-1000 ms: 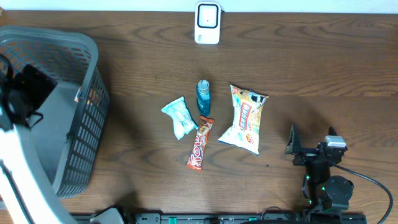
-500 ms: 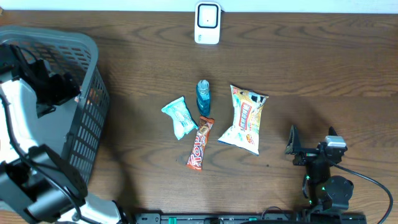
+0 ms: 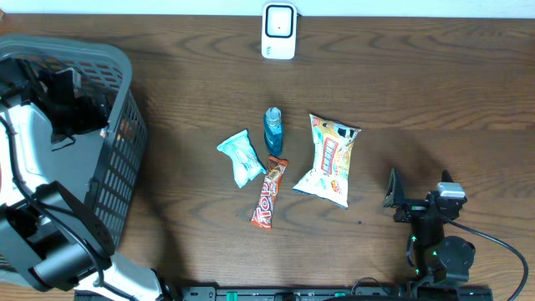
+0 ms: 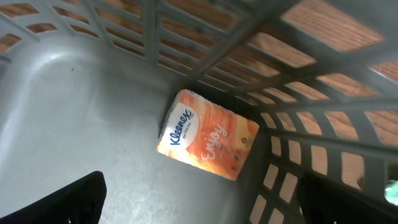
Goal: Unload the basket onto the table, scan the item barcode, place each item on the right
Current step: 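Return the left gripper to the basket and grasp the orange Kleenex pack, then carry the Kleenex pack to the table beside the chocolate bar and release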
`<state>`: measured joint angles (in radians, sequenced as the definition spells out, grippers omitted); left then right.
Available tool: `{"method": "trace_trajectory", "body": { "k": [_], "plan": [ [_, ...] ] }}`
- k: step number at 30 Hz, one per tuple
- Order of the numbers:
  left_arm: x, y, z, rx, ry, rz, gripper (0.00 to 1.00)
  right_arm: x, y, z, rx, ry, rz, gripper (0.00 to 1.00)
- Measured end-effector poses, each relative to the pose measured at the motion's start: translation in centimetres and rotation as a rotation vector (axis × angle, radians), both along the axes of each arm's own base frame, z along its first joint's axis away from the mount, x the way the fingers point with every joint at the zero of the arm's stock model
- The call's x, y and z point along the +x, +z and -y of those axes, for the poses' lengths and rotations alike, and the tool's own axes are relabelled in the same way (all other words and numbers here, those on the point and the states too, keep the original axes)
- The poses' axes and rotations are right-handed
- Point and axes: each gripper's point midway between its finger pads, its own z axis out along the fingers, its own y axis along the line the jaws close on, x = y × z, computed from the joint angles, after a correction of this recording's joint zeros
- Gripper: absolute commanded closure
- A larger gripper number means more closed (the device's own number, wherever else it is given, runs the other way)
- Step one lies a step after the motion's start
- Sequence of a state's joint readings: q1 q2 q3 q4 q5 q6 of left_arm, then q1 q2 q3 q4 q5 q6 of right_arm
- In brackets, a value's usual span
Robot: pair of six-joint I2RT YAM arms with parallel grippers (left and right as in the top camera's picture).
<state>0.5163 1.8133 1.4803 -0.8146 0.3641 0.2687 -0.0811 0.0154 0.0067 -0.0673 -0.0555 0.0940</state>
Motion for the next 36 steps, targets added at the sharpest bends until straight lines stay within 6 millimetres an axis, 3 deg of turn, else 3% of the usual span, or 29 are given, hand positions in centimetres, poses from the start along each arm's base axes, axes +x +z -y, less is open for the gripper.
{"method": "trace_trajectory", "body": {
  "k": [7, 13, 23, 26, 31, 36],
  "plan": [
    [-0.1, -3.1, 0.0, -0.121, 0.198, -0.098, 0.02, 0.0, 0.0, 0.0, 0.000, 0.000, 0.000, 0.01],
    [-1.1, -6.3, 0.5, -0.253, 0.432, -0.237, 0.17, 0.0, 0.0, 0.0, 0.000, 0.000, 0.000, 0.01],
    [-1.5, -8.7, 0.7, -0.286, 0.623, -0.291, 0.23, 0.0, 0.0, 0.0, 0.000, 0.000, 0.000, 0.01],
    [-1.2, -8.8, 0.7, -0.274, 0.640, -0.269, 0.43, 0.0, 0.0, 0.0, 0.000, 0.000, 0.000, 0.01],
    [-0.5, -8.9, 1.2, -0.302, 0.642, -0.239, 0.92, 0.0, 0.0, 0.0, 0.000, 0.000, 0.000, 0.01],
    [-0.3, -8.6, 1.4, -0.303, 0.635, -0.229, 0.92, 0.0, 0.0, 0.0, 0.000, 0.000, 0.000, 0.01]
  ]
}}
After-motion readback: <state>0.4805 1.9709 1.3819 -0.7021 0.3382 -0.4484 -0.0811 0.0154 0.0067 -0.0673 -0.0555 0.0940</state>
